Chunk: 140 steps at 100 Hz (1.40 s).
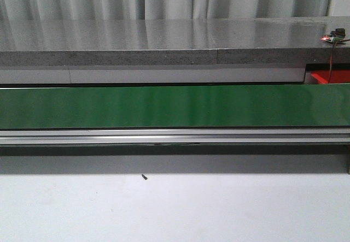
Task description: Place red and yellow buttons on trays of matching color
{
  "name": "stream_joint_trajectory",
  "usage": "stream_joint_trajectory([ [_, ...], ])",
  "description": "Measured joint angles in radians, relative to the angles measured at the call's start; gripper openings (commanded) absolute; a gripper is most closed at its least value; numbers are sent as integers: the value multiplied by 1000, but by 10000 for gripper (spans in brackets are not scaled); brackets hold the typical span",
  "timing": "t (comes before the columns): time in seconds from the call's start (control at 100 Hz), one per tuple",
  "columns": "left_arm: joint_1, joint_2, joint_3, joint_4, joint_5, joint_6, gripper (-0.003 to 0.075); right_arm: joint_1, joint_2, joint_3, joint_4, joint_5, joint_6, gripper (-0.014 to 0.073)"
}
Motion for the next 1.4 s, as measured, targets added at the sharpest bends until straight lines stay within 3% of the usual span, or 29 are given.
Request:
stream_joint_trajectory([
  [0.24,0,0,0,0,0,0,-20,0,-38,-2,-2,8,-14,547],
  [0.45,0,0,0,0,0,0,-20,0,-135,19,-16,16,-35,470],
  [0.52,0,0,0,0,0,0,-20,5,-173,41,-17,16,-34,392],
  [0.71,0,0,0,0,0,0,-20,61,-265,98,-32,9,-37,17],
  [0.81,0,0,0,0,0,0,-20,123,-310,121,-52,6,-37,-125],
  [1.13,0,0,0,0,0,0,-20,314,-470,219,-67,-26,-37,-117],
  [1.4,0,-2,0,0,0,0,-20,382,-630,358,-69,-94,-37,-117],
])
